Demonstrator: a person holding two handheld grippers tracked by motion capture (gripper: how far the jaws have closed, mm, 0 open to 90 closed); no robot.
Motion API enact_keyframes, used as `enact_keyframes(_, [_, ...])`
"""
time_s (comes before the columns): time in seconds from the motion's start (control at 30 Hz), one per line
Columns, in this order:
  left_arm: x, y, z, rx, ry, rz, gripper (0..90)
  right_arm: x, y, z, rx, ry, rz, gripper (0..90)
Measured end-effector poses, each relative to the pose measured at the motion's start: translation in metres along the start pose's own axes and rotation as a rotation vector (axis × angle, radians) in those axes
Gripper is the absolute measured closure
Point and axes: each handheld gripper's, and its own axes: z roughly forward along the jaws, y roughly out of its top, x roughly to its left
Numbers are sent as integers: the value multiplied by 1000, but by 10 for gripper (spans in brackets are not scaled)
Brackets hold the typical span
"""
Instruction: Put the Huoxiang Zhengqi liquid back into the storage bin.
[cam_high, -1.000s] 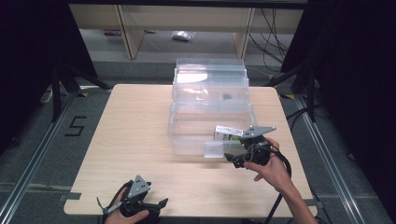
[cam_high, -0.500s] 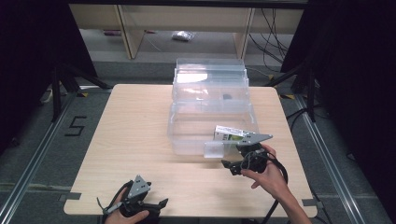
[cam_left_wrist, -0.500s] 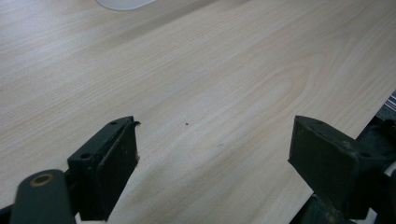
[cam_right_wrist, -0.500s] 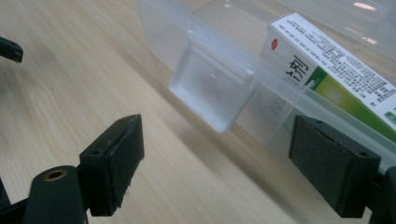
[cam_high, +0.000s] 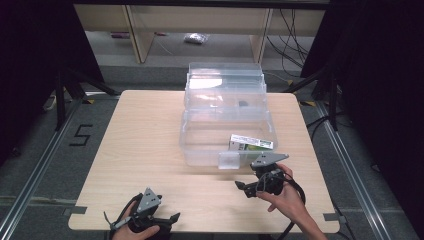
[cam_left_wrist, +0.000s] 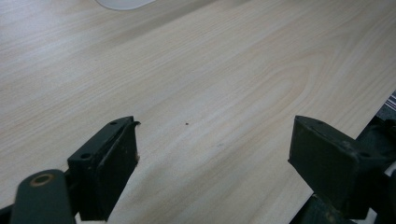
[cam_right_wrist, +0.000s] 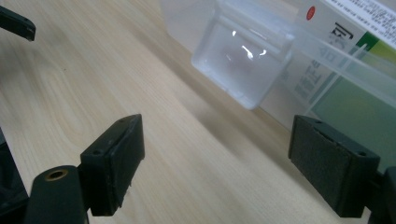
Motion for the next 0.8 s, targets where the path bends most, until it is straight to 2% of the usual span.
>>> enact_keyframes(0.03, [0, 0, 0, 0, 0, 0, 148, 0, -1, -1, 25, -1, 6, 196])
enact_keyframes(0.07, [0, 0, 0, 0, 0, -1, 148, -1, -4, 0, 20, 2, -13, 196])
enact_keyframes(0.1, [0, 0, 0, 0, 0, -1, 148, -1, -6, 3, -1, -1, -7, 197])
enact_keyframes(0.13, [0, 0, 0, 0, 0, -1, 148, -1, -8, 1, 20, 5, -3, 197])
enact_keyframes(0.17, [0, 0, 0, 1, 1, 0, 148, 1, -10, 3, 6, 5, 3, 197])
enact_keyframes(0.2, [0, 0, 0, 0, 1, -1, 148, 0, -11, 2, 34, 16, -6, 197])
enact_keyframes(0.23, [1, 0, -1, 9, 0, 9, 149, 1, -12, 2, 20, 9, -2, 198])
enact_keyframes(0.27, [1, 0, -1, 11, 0, 11, 148, 1, -13, 2, 29, 24, -14, 198])
enact_keyframes(0.3, [1, 0, -1, 10, -1, 9, 148, 1, -15, 4, 2, 22, -24, 197])
enact_keyframes(0.33, [1, 0, -1, 10, -1, 9, 148, 4, -16, 0, 37, 13, 6, 197])
enact_keyframes(0.37, [-1, 0, 0, -3, -2, -8, 148, 5, -17, 2, 11, 24, 6, 198])
enact_keyframes(0.47, [-1, -1, -1, -4, -2, -11, 148, 8, -21, 1, 29, 32, -9, 198])
enact_keyframes(0.5, [-1, -1, -1, -4, -2, -11, 148, 10, -23, 3, 19, 28, 12, 198])
enact_keyframes(0.53, [-1, 0, -1, -2, -1, -10, 148, 9, -24, 2, 36, 36, -4, 198])
enact_keyframes(0.57, [-1, 0, -1, 0, 0, -7, 149, 10, -26, 5, 8, 41, -9, 198])
enact_keyframes(0.6, [0, 0, -1, 11, 6, 4, 148, 11, -26, 3, 32, 44, -2, 198])
enact_keyframes(0.7, [-1, 0, 0, 3, -2, -6, 148, 11, -28, 4, 19, 54, -19, 197])
enact_keyframes(0.73, [-1, 0, 0, 8, -5, 1, 148, 12, -29, 2, 42, 55, 8, 197])
enact_keyframes(0.77, [-1, 0, 0, 6, -3, -2, 148, 12, -30, 3, 20, 43, -6, 195])
enact_keyframes(0.8, [-2, 0, 0, -2, -5, -10, 149, 12, -31, 3, 22, 46, -6, 195])
